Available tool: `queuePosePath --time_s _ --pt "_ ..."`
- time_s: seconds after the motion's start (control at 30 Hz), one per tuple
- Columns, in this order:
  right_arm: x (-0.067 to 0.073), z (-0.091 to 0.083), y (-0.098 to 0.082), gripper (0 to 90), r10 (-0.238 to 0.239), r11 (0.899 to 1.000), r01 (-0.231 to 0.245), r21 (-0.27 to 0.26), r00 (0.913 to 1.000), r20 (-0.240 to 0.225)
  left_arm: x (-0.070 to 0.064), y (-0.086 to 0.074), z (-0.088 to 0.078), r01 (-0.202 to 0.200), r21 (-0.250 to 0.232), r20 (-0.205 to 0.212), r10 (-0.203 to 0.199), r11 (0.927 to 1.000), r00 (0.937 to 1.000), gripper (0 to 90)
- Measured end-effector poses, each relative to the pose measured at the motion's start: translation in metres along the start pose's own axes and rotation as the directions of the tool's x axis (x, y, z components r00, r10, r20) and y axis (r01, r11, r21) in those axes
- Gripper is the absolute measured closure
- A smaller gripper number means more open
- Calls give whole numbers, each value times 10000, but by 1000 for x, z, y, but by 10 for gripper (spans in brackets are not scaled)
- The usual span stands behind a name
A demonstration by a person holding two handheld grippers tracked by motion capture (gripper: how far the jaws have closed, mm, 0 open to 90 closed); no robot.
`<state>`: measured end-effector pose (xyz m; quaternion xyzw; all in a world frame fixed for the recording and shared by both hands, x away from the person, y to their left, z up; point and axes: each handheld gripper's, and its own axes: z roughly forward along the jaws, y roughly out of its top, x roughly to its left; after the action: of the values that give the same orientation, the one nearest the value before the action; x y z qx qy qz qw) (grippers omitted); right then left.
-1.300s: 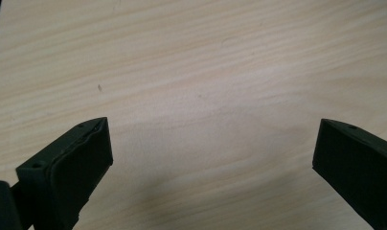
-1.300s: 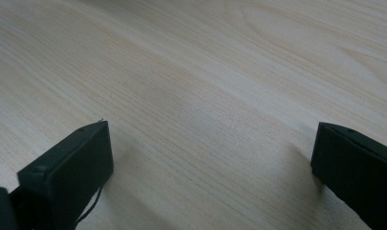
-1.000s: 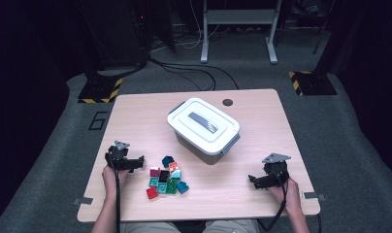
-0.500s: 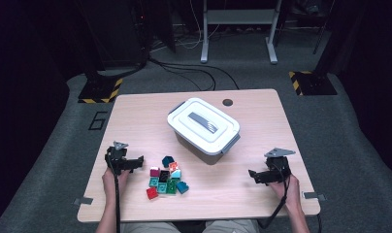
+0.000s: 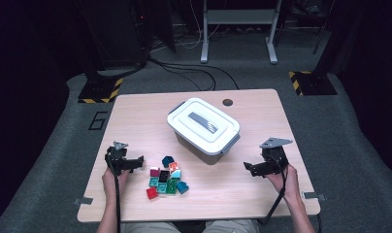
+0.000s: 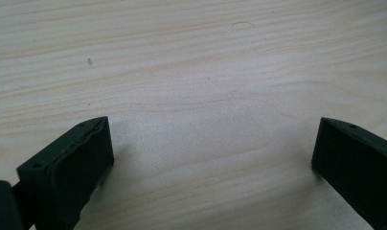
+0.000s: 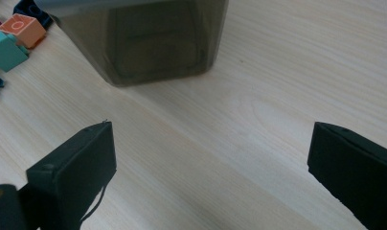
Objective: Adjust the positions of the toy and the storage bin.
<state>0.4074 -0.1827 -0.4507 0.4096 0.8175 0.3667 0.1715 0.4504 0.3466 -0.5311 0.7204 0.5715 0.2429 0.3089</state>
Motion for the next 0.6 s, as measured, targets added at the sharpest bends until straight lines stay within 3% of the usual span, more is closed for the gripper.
queuePosePath --time_s 0.6 --pt "15 -11 48 29 -873 9961 870 -117 9958 -274 0 0 0 -7 37 26 6 10000 10000 2"
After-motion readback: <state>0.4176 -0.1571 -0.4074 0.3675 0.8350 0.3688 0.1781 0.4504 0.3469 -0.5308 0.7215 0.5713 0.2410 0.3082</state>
